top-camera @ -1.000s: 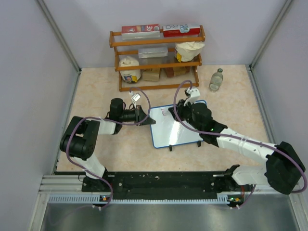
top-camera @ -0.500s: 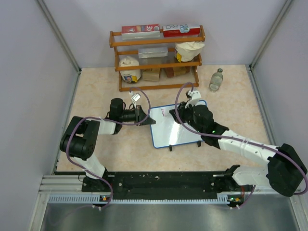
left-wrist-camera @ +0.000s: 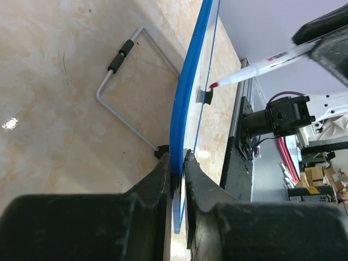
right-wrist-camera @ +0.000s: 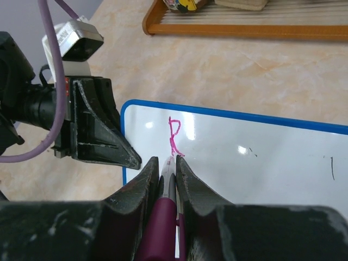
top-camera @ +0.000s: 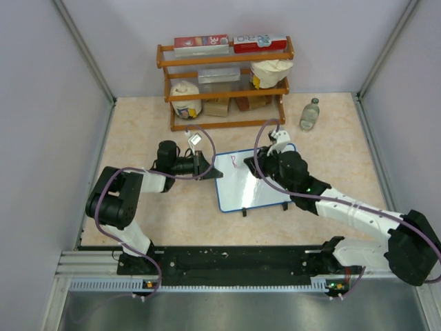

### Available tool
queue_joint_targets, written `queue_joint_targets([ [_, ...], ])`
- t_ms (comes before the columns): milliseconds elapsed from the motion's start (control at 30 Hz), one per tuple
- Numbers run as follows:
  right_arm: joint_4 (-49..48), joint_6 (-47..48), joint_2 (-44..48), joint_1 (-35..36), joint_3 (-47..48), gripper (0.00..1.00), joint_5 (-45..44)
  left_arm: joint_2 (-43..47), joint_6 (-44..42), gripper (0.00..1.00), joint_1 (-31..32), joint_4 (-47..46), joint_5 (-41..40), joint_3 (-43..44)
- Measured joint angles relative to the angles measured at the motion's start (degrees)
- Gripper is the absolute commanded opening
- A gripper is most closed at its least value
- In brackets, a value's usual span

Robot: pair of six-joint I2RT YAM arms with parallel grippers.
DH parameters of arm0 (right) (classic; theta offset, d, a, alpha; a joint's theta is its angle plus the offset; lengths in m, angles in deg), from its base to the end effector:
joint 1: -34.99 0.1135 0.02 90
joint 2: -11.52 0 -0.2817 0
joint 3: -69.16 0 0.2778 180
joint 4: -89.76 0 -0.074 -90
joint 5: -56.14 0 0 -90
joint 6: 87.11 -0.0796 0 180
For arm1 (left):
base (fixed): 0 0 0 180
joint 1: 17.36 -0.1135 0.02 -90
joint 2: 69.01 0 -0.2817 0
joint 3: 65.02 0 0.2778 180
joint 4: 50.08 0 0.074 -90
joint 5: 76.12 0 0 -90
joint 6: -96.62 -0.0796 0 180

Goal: Write a sentence on the whiteboard

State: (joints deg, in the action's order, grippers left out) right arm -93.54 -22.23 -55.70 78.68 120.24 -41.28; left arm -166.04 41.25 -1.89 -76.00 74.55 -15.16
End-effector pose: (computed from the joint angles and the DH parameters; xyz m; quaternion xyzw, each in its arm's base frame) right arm 0.2435 0.2184 0.2620 -0.0860 0.7764 0.3099 0.5420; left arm 0.3175 -0.1599 0.1484 0.1626 0.7499 -0.5840 0.2650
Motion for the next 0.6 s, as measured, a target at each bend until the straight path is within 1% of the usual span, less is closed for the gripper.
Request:
queue_joint_targets([
  [167,-0.1,-1.2,3.5,-1.2,0.0,0.0,2.4,0.0,-0.1,0.0,0.0,0.1,0.0,0.0],
  [300,-1.2,-2.6,5.6,-5.1,0.0,0.0,4.7,0.0,-0.2,0.0,0.0,0.1,0.0,0.0],
  [400,-1.2,-2.7,5.2,-6.4,0.1,0.0,5.2,0.0,-0.2,0.0,0.0,0.1,0.0,0.0],
  [600,-0.9,-2.5,1.9,-6.6,1.3,0.0,5.4,0.0,-0.3,0.0,0.0,0.1,0.0,0.0],
])
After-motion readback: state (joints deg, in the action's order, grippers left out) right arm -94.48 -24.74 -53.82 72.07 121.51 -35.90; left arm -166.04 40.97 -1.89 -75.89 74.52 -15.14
